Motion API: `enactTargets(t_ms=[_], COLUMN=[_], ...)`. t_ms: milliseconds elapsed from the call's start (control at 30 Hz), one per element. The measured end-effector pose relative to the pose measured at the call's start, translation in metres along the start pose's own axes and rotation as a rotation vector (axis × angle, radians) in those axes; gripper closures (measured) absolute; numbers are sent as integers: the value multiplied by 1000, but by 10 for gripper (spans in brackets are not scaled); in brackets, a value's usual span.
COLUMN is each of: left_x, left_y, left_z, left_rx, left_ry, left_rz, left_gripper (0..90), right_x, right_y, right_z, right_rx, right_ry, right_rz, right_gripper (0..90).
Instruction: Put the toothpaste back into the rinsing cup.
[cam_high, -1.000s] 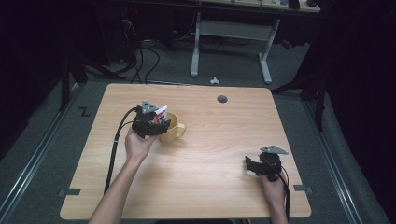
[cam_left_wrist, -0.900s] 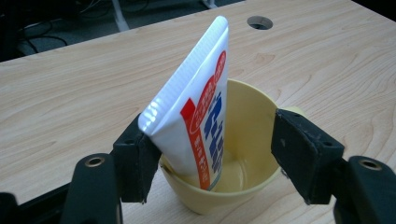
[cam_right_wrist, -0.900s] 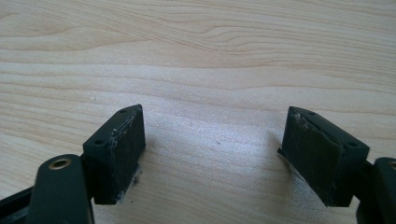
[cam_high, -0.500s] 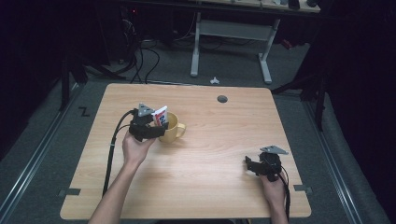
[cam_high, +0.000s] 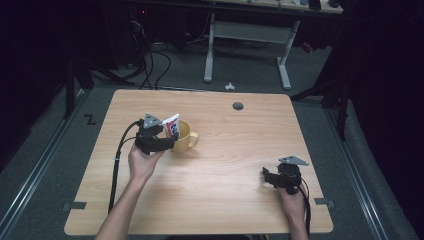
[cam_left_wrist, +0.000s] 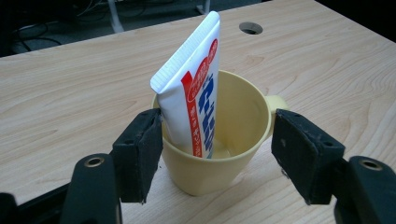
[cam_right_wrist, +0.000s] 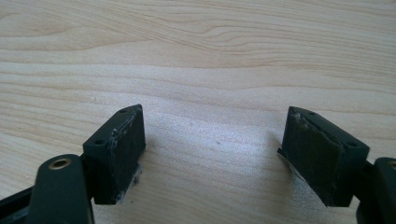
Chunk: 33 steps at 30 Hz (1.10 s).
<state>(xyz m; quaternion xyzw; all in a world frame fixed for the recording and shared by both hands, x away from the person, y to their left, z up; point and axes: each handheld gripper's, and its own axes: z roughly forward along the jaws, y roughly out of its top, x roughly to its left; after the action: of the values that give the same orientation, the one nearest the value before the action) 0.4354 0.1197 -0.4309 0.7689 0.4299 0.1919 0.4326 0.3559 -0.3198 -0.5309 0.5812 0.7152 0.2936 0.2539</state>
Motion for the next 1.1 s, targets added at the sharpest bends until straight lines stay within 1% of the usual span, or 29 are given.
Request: enactTargets(t_ms=[133, 367, 633, 867, 933, 1033, 1100], left_x=[0, -3, -1, -2, -2, -2, -2], left_y=[-1, -2, -6, -10, -11, -12, -13], left_z=[-2, -3, -6, -12, -13, -15, -17], left_rx=[3, 3, 2, -8, -13, -4, -6], left_ry=[-6, -2, -3, -7, -8, -6, -10], left_rz=[-6, 10, 3, 3, -3, 0, -1], left_gripper=[343, 343, 344, 343, 343, 343, 343], right_x=[0, 0, 0, 0, 0, 0, 0], right_y=[0, 0, 0, 0, 0, 0, 0], right_z=[0, 0, 0, 0, 0, 0, 0], right_rx=[0, 0, 0, 0, 0, 0, 0], right_ry=[0, 0, 0, 0, 0, 0, 0], right_rz=[1, 0, 1, 1, 0, 1, 0], right_gripper=[216, 216, 216, 216, 216, 216, 216])
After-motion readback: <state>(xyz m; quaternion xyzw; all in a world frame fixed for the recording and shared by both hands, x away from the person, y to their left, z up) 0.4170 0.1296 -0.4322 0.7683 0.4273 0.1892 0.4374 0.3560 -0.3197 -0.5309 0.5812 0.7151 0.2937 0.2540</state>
